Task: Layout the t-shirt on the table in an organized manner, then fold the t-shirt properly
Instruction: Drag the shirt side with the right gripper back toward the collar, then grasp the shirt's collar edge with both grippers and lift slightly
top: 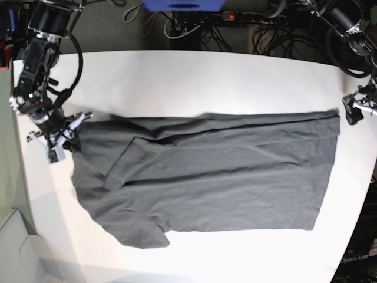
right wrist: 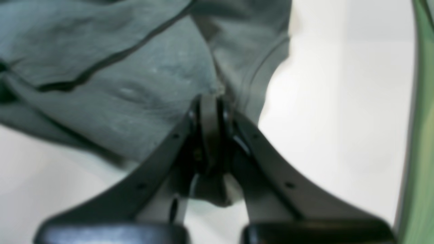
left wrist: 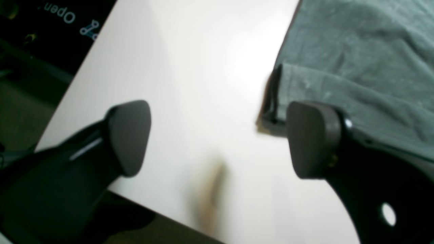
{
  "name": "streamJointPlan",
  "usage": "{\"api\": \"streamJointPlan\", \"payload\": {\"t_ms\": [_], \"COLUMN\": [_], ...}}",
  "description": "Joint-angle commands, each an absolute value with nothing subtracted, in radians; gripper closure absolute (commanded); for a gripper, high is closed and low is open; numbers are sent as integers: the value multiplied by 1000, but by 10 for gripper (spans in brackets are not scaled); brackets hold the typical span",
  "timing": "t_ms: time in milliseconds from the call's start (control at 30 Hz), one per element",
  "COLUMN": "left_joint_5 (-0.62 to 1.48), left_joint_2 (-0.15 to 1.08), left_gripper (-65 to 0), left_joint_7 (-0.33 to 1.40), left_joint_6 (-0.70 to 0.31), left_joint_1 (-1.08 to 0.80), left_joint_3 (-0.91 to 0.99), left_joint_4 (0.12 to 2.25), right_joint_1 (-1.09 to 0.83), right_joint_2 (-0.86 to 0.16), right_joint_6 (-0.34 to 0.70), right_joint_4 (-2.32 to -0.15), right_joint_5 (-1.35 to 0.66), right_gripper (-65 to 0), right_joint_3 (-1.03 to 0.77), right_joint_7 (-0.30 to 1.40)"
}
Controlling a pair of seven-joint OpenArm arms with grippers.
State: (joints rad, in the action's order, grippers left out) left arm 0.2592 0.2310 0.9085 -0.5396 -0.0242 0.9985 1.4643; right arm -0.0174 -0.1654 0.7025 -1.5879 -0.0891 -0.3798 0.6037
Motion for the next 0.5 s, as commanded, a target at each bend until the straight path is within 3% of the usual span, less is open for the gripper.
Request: {"api": "streamJointPlan", "payload": {"t_ms": [0, 100, 233, 467], "left_joint_5": [272, 272, 262, 259], "left_joint_2": [251, 251, 249, 249], "left_gripper": [-618, -618, -618, -618], "left_joint_7": [889, 889, 889, 888], "left_joint_6": [-541, -549, -644, -648], "left_joint_1": [-13, -10, -1, 7], "left_joint_3": [1001, 1000, 984, 914], "left_joint_4": [1484, 1484, 1483, 1471], "right_joint_1": [-10, -42, -67, -65], "right_joint_2": [-177, -176, -168, -139], "right_joint_6": [698, 698, 698, 698], "right_joint_4": [-1615, -1616, -1616, -1616], "right_joint_5": [-107, -107, -107, -101], "right_gripper": [0, 0, 0, 0], "right_joint_3": [-384, -384, -384, -384], "right_joint_7": [579, 570, 568, 573]}}
